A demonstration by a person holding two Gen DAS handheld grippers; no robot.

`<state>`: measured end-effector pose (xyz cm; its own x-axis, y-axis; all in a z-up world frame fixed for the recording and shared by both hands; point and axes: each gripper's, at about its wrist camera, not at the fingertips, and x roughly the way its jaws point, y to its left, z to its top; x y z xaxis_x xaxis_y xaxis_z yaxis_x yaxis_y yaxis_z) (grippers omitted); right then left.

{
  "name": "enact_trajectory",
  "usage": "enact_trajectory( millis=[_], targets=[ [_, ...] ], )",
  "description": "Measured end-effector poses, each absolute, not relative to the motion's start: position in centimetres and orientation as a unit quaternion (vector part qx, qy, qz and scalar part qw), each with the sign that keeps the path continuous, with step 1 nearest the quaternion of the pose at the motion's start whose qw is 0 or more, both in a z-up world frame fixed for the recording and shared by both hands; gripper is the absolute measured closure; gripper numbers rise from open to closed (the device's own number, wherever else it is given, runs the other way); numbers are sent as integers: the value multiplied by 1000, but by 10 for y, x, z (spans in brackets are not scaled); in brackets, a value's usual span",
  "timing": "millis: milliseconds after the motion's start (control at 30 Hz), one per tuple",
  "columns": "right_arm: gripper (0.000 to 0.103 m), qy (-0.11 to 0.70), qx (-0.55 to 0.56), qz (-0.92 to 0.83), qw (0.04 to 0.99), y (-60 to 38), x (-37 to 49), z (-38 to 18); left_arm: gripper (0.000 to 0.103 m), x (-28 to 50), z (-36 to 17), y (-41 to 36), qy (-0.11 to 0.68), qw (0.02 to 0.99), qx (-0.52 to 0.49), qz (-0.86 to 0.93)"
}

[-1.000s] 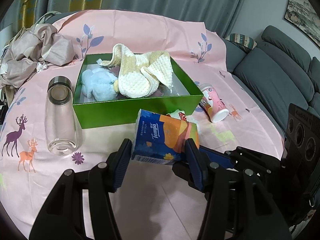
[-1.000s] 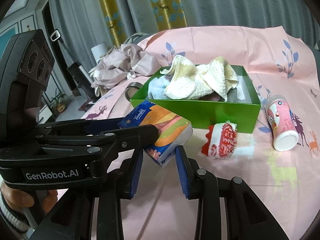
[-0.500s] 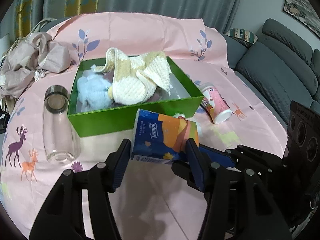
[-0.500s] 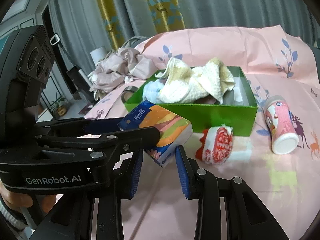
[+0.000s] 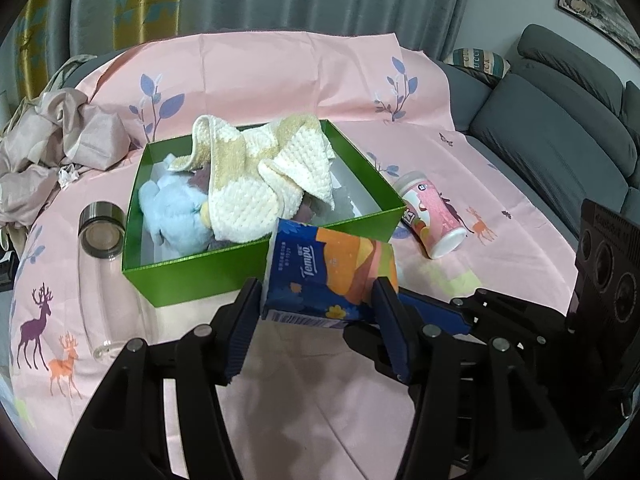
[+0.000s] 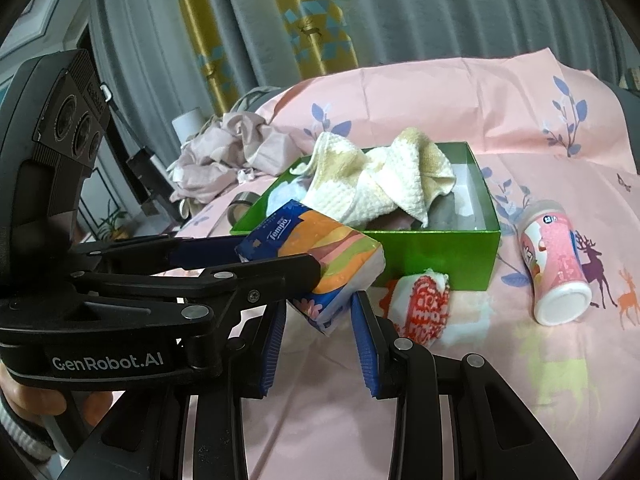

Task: Organize soft objects
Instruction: 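Lift the tissue pack off the sheet with the right gripper, then carry the tissue pack into the green box and open the right gripper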

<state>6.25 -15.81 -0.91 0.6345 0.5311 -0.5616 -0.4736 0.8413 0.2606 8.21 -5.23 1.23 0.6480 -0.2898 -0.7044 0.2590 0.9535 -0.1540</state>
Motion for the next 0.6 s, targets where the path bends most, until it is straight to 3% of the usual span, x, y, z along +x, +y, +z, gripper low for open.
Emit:
enact_trajectory(
  millis=[600],
  targets=[
    [67, 313, 68, 283, 904, -161, 93, -4, 47, 111, 23, -54, 379, 914, 6, -142]
  ],
)
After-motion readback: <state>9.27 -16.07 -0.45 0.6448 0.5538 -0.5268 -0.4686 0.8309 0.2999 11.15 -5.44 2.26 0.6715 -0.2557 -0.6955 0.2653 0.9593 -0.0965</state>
